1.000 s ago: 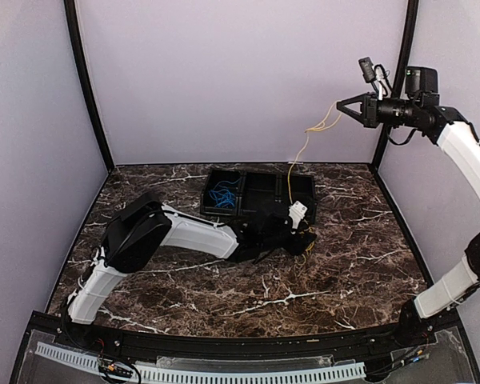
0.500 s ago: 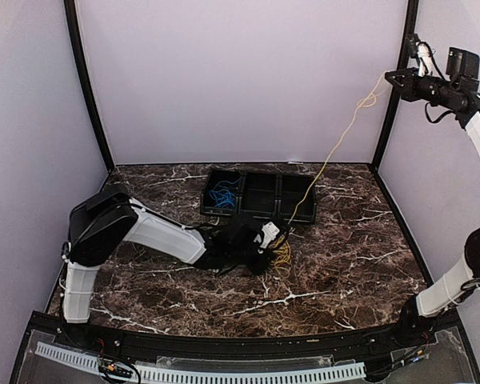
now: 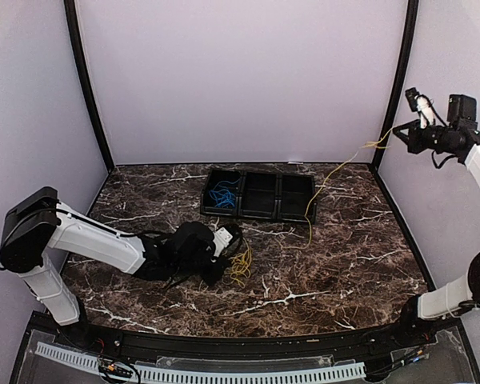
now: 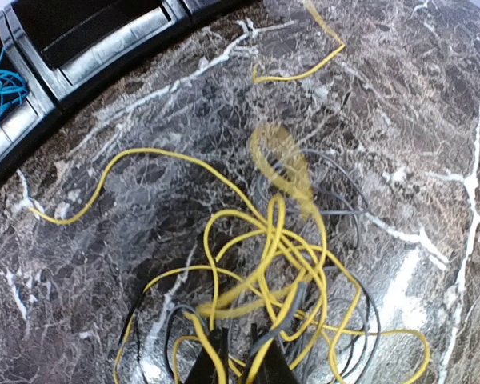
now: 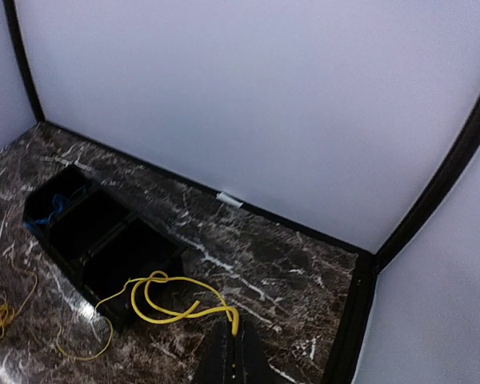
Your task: Untangle the cables
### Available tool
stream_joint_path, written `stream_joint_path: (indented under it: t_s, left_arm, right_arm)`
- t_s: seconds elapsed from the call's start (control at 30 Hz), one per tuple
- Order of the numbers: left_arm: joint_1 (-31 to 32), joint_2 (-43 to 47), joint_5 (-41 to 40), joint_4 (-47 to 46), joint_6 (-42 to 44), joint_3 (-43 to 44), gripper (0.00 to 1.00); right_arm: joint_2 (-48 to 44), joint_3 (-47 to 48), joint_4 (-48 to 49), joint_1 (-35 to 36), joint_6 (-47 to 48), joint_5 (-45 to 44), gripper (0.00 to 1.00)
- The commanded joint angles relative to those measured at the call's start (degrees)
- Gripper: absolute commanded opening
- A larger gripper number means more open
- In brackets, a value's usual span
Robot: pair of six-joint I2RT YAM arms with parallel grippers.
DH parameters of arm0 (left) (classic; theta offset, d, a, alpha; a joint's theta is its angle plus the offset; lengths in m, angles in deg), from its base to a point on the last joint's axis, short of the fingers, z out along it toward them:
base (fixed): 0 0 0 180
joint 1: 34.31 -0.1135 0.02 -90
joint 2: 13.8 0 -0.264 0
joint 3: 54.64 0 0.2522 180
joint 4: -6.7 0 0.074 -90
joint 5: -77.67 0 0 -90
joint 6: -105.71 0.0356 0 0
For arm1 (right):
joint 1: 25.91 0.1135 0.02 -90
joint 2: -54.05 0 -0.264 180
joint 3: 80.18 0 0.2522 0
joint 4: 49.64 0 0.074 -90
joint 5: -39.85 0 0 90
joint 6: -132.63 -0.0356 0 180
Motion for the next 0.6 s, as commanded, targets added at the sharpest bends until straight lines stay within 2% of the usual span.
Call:
stream_joint_path:
  t_s: [0.0, 0.1, 0.13, 0.23, 0.33, 0.4, 0.47, 0.57]
  left_arm:
    - [0.1, 3.4, -2.1, -4.1, -0.6, 0.6, 0.1]
    - [0.1, 2.0, -2.1, -4.6, -0.2, 1.6, 0.1]
    - [0.1, 1.4, -2.0, -4.6, -0.2, 1.8, 0.1]
    - [0.2, 0.4, -1.8, -4.0, -0.4, 2.7, 0.1]
    - [0.2, 0.3, -2.1, -4.0, -0.9, 2.5, 0.1]
    - [0.2, 0.6, -2.5, -4.4, -1.3, 2.0, 0.09]
    - [0.2, 0.9, -2.8, -5.0, -1.8, 1.6, 0.09]
    - [0.1, 1.0, -2.6, -5.8, -2.0, 1.1, 0.09]
  right_arm:
    - [-4.1, -12.8, -11.8, 7.7, 21.0, 2.7, 0.0]
    - [-7.8, -22.8, -12.6, 9.2, 25.5, -2.2, 0.01]
    - [-8.8, -25.3, -11.9, 9.2, 26.5, -3.9, 0.04]
    - [-10.3, -31.0, -10.2, 9.3, 29.3, -7.2, 0.29]
    - [-9.7, -31.6, -10.8, 9.4, 31.8, -6.6, 0.53]
    - [-8.6, -30.3, -11.0, 10.4, 32.6, -6.2, 0.63]
    - [-6.9, -28.2, -11.5, 13.2, 32.9, -6.9, 0.68]
    - [-4.1, -26.3, -10.4, 21.5, 31.9, -7.8, 0.69]
